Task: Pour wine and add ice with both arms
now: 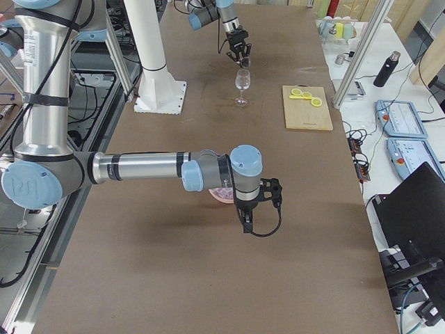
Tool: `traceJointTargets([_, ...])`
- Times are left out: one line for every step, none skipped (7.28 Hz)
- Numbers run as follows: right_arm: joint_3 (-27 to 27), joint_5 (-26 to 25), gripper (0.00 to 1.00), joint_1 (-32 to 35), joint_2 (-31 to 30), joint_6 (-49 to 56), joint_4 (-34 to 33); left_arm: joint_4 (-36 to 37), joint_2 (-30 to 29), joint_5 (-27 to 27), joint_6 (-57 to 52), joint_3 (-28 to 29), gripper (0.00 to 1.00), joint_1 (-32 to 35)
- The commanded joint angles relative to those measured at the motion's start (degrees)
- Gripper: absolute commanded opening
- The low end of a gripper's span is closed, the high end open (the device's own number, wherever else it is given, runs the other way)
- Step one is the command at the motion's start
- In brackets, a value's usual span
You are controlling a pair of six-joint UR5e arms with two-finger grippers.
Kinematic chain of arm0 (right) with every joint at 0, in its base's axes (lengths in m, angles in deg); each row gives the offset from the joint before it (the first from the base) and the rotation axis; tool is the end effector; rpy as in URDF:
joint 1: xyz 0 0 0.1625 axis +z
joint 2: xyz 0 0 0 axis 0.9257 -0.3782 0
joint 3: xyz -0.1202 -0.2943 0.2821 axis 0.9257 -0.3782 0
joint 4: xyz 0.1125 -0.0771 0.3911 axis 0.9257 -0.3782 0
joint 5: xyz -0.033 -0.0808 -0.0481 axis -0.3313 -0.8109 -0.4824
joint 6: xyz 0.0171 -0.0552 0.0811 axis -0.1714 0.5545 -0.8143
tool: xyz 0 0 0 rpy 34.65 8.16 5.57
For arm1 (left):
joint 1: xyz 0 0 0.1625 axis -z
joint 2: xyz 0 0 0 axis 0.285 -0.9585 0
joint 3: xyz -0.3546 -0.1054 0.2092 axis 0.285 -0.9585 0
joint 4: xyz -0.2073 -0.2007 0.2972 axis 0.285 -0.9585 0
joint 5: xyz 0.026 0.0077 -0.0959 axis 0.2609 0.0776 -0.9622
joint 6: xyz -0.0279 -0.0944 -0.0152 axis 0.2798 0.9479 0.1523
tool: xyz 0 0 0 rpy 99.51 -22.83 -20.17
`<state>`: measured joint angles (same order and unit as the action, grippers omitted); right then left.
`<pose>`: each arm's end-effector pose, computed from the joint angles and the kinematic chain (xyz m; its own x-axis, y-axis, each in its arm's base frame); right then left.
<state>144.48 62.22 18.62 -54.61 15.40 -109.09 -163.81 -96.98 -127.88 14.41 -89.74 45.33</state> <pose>0.0398 -0.4596 0.6150 0.7534 -0.0834 0.6522 0.0064 0.9928 0.1195 0.4688 -0.4019 0.1314 0.4549 0.8850 -0.0994 -0.3396 0.2756 0.8993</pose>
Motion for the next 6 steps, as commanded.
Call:
traceJointTargets([0.0,0.0,1.0,0.0,-0.1,0.0,0.0,3.6,-1.1,1.0,-1.1,-0.4,0.0,0.0])
traceJointTargets([0.0,0.0,1.0,0.0,-0.1,0.0,0.0,6.8,-3.1,1.3,-1.5,-0.4,0.0,0.0])
traceJointTargets([0.0,0.0,1.0,0.0,-0.1,0.0,0.0,9.8,-4.7,2.4,-1.5,-0.5,0.0,-0.4])
traceJointTargets([0.0,0.0,1.0,0.0,-0.1,0.0,0.0,10.3,-5.0,2.5,-1.5,-0.6,0.0,-0.6])
traceJointTargets([0.0,0.0,1.0,0.0,-0.1,0.0,0.0,10.3,-5.0,2.6,-1.5,-0.6,0.0,-0.6])
traceJointTargets([0.0,0.0,1.0,0.0,-0.1,0.0,0.0,10.5,-4.8,2.6,-1.6,-0.6,0.0,-0.6])
